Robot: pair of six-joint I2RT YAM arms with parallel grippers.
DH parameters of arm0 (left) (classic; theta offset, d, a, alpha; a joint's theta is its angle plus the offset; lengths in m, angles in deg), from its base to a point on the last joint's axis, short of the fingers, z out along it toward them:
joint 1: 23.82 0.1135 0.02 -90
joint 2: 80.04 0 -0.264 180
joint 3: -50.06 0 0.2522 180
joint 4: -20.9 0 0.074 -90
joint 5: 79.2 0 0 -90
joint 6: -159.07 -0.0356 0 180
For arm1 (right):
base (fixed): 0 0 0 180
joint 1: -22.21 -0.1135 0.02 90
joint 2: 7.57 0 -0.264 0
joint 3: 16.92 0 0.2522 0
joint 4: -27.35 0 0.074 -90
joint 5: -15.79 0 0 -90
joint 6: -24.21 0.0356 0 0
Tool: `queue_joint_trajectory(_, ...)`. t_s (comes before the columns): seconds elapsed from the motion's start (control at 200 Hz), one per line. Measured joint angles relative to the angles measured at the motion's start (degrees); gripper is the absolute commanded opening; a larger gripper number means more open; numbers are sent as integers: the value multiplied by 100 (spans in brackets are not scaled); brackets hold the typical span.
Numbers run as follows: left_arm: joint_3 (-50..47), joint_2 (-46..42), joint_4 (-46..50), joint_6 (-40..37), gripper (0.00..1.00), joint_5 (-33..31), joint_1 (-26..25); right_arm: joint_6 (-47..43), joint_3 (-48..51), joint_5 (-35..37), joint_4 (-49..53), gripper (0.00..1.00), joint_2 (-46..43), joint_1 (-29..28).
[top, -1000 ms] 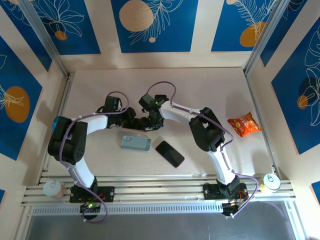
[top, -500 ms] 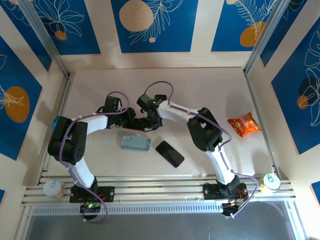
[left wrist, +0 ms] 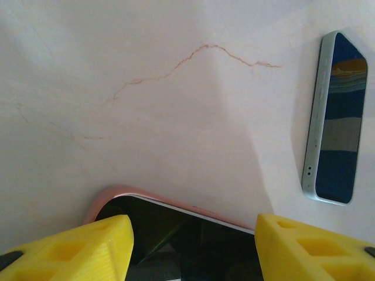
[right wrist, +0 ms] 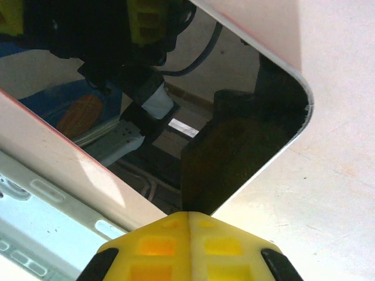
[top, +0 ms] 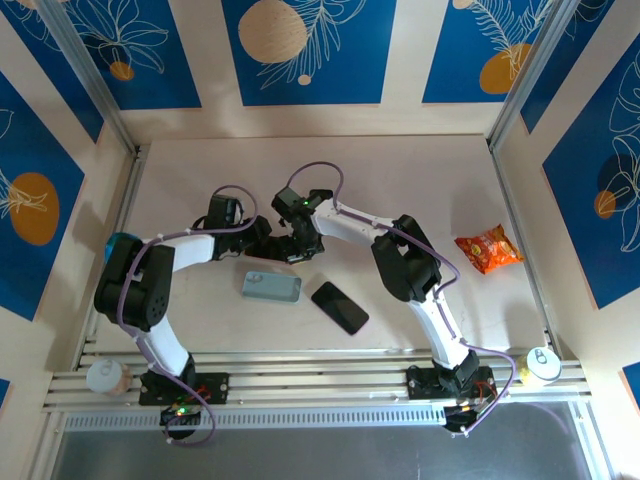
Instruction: Put the phone into the phone case
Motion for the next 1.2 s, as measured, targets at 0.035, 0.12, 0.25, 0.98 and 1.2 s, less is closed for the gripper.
queue_joint_trajectory(0.035, -7, -2, -9, 0, 59, 0, 0, 0, 0, -2, 0, 0, 2, 0)
queue_joint_trajectory(0.12, -11, -2, -20, 0, 59, 0, 0, 0, -4, -4, 4, 0, 4, 0)
queue_joint_trajectory(0.25, -42, -13, -63, 0, 59, 0, 0, 0, -68, -7, 66, 0, 48, 0)
queue_joint_trajectory(0.98, -155, -52, -256, 22, 59, -2, 0, -70, -31, -42, 50, 0, 13, 0)
queue_joint_trajectory(1.2, -153, -105, -142, 15, 59, -7, 0, -63, 796, -52, -796, 0, -619, 46)
